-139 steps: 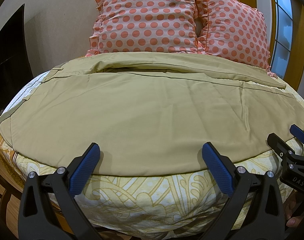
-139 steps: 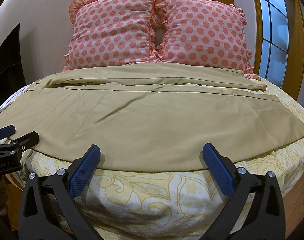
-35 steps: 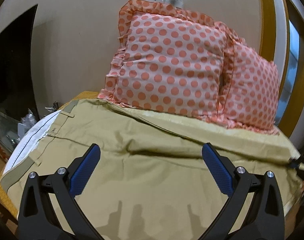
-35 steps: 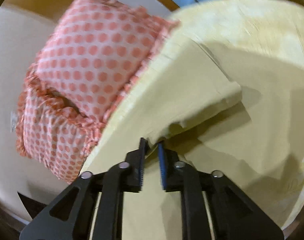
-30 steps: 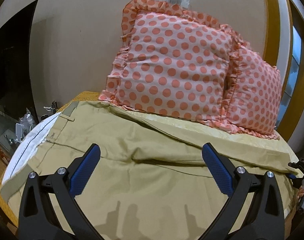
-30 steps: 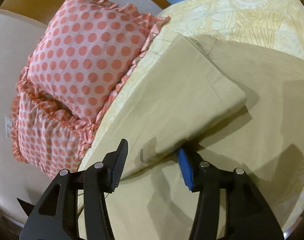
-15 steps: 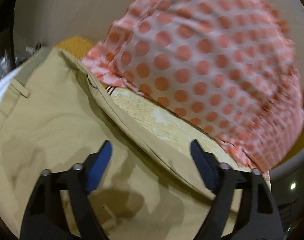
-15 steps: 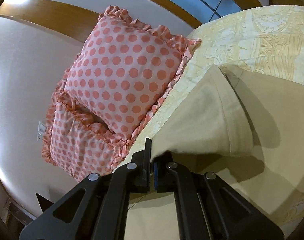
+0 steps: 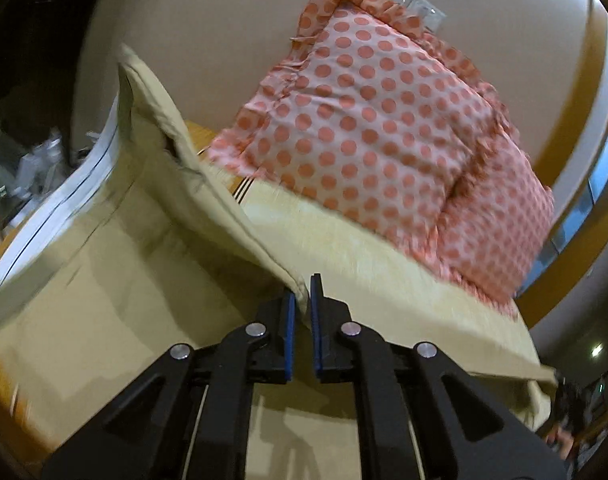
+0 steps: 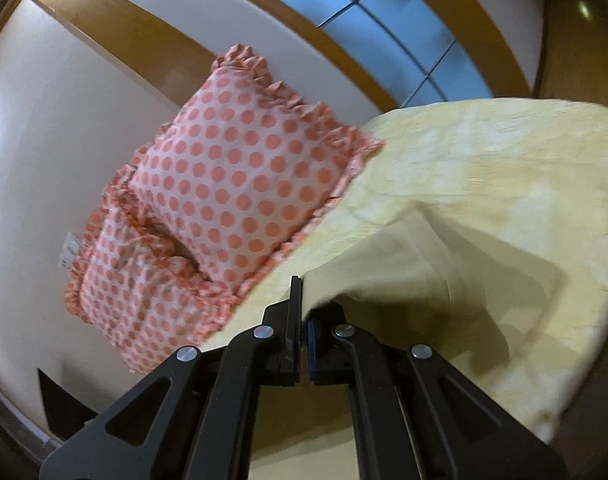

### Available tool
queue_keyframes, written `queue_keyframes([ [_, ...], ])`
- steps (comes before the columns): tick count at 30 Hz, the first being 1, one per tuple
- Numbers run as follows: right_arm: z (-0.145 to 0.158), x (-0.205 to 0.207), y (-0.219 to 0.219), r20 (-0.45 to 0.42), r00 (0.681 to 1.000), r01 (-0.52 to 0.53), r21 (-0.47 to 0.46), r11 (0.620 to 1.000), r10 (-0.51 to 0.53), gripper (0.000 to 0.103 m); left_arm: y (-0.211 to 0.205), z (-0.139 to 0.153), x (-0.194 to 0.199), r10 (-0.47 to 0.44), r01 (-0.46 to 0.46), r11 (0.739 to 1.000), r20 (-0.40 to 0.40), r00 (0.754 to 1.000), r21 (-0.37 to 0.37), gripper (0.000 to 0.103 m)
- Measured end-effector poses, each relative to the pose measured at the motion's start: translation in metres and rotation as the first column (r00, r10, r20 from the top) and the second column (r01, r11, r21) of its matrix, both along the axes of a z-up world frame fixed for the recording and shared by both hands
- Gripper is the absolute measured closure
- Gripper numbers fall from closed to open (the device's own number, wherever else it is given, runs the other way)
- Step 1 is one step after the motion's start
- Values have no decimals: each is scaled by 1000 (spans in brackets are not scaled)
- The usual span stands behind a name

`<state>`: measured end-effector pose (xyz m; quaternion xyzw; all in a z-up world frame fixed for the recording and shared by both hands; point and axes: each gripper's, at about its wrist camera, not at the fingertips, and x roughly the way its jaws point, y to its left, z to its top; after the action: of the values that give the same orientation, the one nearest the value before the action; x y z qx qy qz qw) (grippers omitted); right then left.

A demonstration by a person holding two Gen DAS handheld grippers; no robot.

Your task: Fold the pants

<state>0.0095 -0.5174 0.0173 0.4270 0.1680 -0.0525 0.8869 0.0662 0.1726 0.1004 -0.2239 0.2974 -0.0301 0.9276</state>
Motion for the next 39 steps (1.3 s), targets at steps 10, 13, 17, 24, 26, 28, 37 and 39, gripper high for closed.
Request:
queue_keyframes([
  [10, -32, -26, -3, -145, 987, 57, -84, 995, -69, 100, -19, -65, -87, 41, -37, 998, -72, 997, 58, 96],
  [13, -32, -32, -3, -198, 974, 83, -140, 987, -110, 82, -19, -73, -95, 47, -42, 997, -79, 996, 60, 89],
  [17, -32, -56, -11, -192, 941, 235, -228, 945, -280, 36, -13, -64, -121, 105, -104, 991, -7, 994, 79, 69],
  [24, -54, -46, -17, -182, 950, 206, -241, 948, -252, 42, 7, -43, -138, 221, -235, 964, 114, 969, 126, 37],
  [26, -57, -40, -7, -157, 971, 142, -233, 962, -182, 48, 12, -48, -131, 228, -237, 965, 88, 970, 110, 37],
  [28, -59, -36, 6, -133, 983, 87, -268, 959, -126, 57, 13, -52, -126, 230, -236, 967, 68, 971, 97, 37],
  [37, -58, -27, 8, -73, 993, 63, -326, 943, -92, 100, 20, -64, -118, 230, -233, 969, 41, 972, 84, 29],
  [39, -41, -17, 15, -64, 996, 36, -389, 921, -66, 100, 24, -66, -117, 232, -234, 970, 33, 972, 73, 28],
])
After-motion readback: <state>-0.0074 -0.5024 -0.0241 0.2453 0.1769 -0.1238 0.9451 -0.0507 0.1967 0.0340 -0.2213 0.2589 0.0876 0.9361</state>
